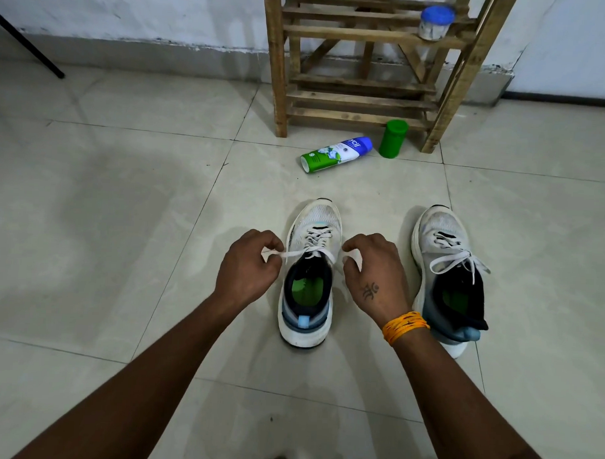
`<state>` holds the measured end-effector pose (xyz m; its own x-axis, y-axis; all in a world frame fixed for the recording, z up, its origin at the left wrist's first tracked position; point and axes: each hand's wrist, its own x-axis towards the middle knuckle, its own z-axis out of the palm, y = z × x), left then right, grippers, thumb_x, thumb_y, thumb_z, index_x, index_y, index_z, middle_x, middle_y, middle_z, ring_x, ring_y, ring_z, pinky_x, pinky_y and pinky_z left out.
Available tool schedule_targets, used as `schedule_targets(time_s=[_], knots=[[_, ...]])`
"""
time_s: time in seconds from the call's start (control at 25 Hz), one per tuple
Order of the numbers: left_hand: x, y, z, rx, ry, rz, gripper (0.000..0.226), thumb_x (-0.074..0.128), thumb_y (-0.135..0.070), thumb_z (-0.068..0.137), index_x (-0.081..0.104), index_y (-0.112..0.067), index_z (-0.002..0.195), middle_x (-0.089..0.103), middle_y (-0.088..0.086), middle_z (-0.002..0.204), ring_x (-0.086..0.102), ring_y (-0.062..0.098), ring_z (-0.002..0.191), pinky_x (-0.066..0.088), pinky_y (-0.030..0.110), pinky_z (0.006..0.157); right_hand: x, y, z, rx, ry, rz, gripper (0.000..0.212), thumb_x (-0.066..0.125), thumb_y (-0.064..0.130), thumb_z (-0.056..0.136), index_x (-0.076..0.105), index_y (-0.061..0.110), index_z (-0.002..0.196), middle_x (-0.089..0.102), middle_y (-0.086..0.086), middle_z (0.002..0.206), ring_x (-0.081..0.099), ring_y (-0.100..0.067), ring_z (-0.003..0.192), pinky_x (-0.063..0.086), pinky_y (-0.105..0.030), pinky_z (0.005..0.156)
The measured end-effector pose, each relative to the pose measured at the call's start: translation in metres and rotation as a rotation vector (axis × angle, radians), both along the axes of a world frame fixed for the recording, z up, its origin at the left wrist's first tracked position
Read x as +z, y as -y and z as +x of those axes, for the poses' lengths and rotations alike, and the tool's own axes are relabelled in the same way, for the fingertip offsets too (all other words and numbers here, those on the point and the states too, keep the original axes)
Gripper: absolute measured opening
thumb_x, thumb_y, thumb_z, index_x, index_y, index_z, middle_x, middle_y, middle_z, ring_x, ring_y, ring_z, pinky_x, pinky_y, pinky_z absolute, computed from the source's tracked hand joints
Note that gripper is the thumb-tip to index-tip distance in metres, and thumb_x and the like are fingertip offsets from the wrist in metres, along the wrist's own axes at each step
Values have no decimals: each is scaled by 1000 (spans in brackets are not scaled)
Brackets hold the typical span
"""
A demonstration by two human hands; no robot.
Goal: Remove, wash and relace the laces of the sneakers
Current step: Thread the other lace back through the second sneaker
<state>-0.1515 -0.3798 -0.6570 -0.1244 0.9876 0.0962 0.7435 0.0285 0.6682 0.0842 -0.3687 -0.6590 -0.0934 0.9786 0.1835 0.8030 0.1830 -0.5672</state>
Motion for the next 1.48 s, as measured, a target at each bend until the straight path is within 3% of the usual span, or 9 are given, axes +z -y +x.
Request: schedule_targets(time_s=[0.08, 0.2, 0.28, 0.44, 0.6, 0.84, 1.08, 1.32, 1.48], knots=[[8, -1, 8, 113, -35, -48, 10, 57, -19, 90, 65, -17, 86, 62, -3, 82, 58, 20, 71, 45, 34, 65, 5, 1, -3, -184, -65, -57, 26, 57, 37, 95, 62, 15, 82, 64, -5, 81, 60, -29, 81, 42, -36, 64], [15, -11, 21, 246, 175, -431, 55, 51, -49, 97, 65, -1, 74, 63, 8, 66, 58, 27, 62, 44, 32, 59, 14, 3, -13, -315, -409, -499, 67, 51, 61, 96, 61, 4, 64, 64, -10, 57, 62, -30, 57, 47, -36, 58], [16, -16, 27, 258, 298, -580, 63, 57, -62, 92, 69, -3, 74, 65, 8, 65, 57, 26, 55, 45, 28, 55, 16, 6, -22, -357, -601, -722, 71, 49, 69, 94, 66, 7, 64, 65, -8, 56, 58, -25, 51, 48, -31, 54], [18, -23, 29, 260, 383, -514, 23, 69, -26, 78, 63, -7, 66, 60, 8, 65, 51, 23, 54, 41, 29, 55, 19, 1, -31, -413, -741, -827, 43, 65, 54, 89, 61, 14, 74, 51, -4, 56, 37, -19, 45, 30, -24, 48], [22, -21, 30, 264, 445, -407, 16, 60, -16, 85, 66, -1, 79, 68, 5, 72, 56, 21, 61, 43, 28, 54, 30, -10, -32, -446, -852, -868, 12, 66, 18, 85, 59, 12, 77, 48, -5, 63, 30, -15, 44, 23, -22, 47], [42, -23, 27, 322, 1088, -274, 19, 48, 4, 102, 55, -8, 89, 65, 11, 77, 57, 15, 53, 50, 25, 48, 44, -20, -26, -425, -1353, -762, 13, 53, 10, 97, 59, 11, 86, 70, -4, 73, 47, -10, 42, 36, -18, 39], [65, -20, 23, 294, 1195, -436, 21, 45, 2, 102, 66, -2, 99, 66, 8, 78, 61, 14, 60, 57, 23, 55, 57, -13, -25, -384, -1283, -737, 10, 57, 11, 95, 64, 12, 88, 61, -3, 65, 41, -13, 45, 34, -20, 42], [115, -28, 26, 133, 889, -284, 29, 44, -18, 110, 68, -3, 103, 63, 6, 82, 59, 15, 56, 48, 23, 48, 97, -20, -33, -166, -1107, -564, 26, 54, 29, 106, 71, 11, 99, 72, -4, 76, 50, -12, 47, 42, -22, 45], [134, -31, 29, 79, 754, -195, 31, 45, -21, 109, 70, -5, 100, 63, 8, 86, 59, 18, 59, 44, 25, 49, 131, -22, -37, -95, -1062, -476, 21, 57, 23, 104, 71, 7, 106, 73, -4, 80, 53, -15, 51, 44, -23, 48]])
